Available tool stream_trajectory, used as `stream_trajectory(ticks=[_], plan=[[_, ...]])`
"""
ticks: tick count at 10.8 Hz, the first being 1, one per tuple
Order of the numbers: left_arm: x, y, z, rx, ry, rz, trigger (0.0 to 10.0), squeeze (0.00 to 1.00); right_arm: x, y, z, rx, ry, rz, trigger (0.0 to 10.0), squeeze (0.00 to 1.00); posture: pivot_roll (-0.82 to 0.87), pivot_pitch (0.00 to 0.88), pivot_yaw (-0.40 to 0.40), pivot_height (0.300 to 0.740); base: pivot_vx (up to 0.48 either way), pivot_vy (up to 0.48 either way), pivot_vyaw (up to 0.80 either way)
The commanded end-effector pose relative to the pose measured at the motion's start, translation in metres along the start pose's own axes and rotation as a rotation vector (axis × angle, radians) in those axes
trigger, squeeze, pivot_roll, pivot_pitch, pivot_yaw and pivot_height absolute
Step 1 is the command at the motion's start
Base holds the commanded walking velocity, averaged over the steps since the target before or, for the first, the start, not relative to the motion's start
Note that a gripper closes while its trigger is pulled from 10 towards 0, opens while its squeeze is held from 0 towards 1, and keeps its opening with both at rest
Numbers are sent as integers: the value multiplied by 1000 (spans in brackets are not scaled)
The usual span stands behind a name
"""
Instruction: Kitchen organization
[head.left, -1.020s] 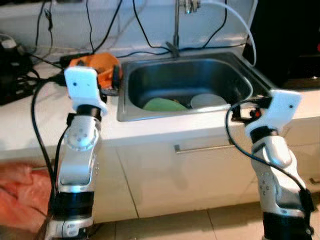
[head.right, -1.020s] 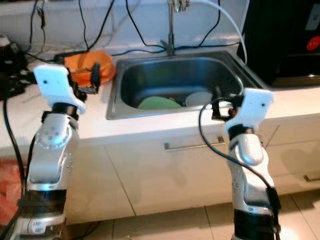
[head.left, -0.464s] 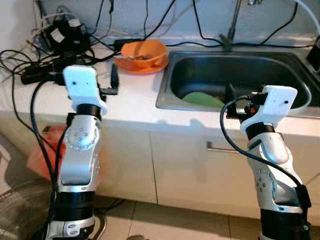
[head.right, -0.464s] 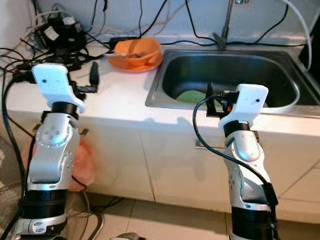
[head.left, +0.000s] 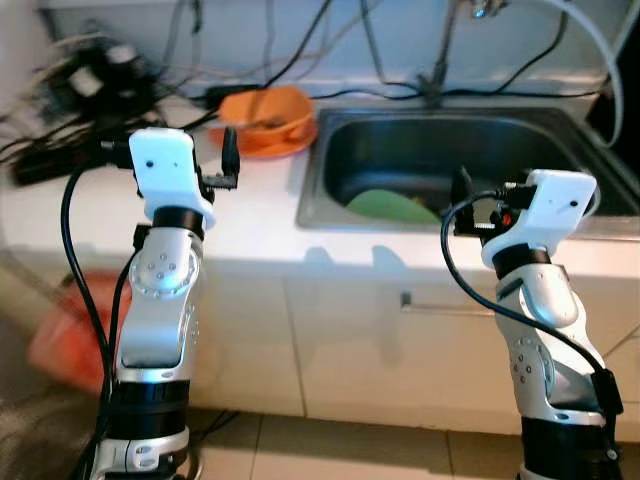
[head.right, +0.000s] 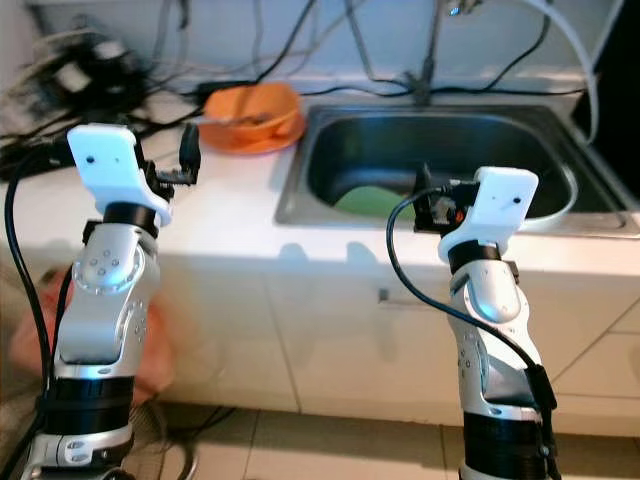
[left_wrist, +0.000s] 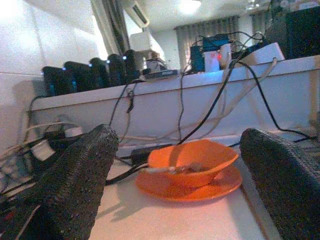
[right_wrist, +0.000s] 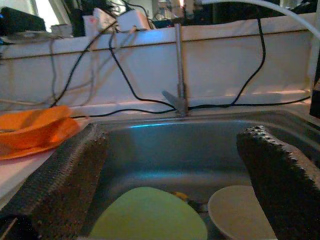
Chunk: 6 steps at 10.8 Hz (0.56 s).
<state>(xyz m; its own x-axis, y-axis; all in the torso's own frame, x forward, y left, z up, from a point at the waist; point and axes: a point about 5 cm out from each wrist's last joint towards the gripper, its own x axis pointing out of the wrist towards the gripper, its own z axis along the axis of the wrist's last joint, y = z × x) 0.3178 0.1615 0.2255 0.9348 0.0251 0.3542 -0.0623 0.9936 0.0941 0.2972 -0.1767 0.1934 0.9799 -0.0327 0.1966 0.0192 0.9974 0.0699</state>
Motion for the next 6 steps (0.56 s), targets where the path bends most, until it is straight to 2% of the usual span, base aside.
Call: stream_trajectory(ticks=[1, 6], plan=[[2, 1, 2, 4, 2, 3, 10000, 0, 2, 1, 3, -9, -11, 0, 10000, 0, 73, 0, 64, 740, 371, 304, 0], [0, -3, -2, 0, 25, -3, 10000, 0, 1, -1, -1, -13, 6, -3, 10000, 0, 70, 0, 61, 740, 320, 287, 0]])
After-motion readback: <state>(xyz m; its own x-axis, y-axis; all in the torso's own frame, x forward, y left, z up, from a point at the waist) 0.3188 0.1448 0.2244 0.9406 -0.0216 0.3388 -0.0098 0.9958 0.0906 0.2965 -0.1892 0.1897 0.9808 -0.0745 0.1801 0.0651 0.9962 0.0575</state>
